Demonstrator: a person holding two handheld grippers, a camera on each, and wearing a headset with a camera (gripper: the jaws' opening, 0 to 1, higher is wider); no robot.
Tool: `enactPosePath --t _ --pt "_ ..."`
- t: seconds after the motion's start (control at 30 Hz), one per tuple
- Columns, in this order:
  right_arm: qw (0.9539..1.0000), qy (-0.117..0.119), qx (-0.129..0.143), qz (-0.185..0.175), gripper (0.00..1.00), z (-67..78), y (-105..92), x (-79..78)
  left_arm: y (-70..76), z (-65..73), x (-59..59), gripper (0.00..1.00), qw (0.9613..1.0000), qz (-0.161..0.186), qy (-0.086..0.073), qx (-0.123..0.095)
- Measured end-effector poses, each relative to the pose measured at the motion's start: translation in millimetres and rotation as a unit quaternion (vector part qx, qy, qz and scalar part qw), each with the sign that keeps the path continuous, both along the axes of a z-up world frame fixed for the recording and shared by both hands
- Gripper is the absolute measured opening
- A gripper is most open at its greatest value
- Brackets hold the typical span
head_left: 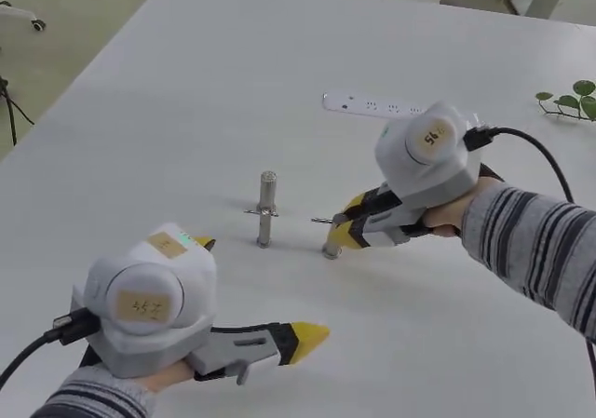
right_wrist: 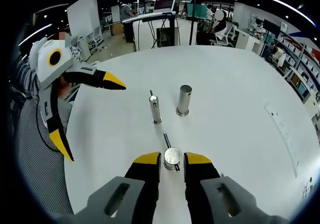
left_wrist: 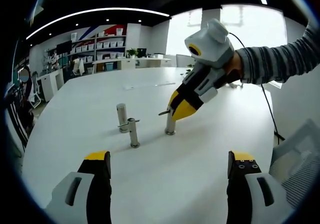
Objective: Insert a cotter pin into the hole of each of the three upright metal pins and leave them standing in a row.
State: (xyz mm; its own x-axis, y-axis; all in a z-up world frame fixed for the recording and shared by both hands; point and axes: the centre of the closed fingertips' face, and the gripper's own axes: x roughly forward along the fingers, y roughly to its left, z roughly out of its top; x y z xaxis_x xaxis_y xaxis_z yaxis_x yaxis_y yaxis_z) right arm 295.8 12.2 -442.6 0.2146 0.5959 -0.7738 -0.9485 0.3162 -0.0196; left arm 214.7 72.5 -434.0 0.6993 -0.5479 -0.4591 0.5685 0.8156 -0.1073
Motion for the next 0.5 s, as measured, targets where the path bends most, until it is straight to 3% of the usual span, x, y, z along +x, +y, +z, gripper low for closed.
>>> enactPosePath --t 0.23,0.5 --pt "0.9986 0.001 0.05 -0.019 0.2 19.8 18.5 8.4 3.4 -0.3 0.4 0.95 1.0 0.005 0.0 -0.002" --pt "0.9957 0.004 0.081 -0.045 0.22 25.1 45.1 25.0 7.3 0.7 2.3 0.95 0.9999 0.012 0.001 -0.01"
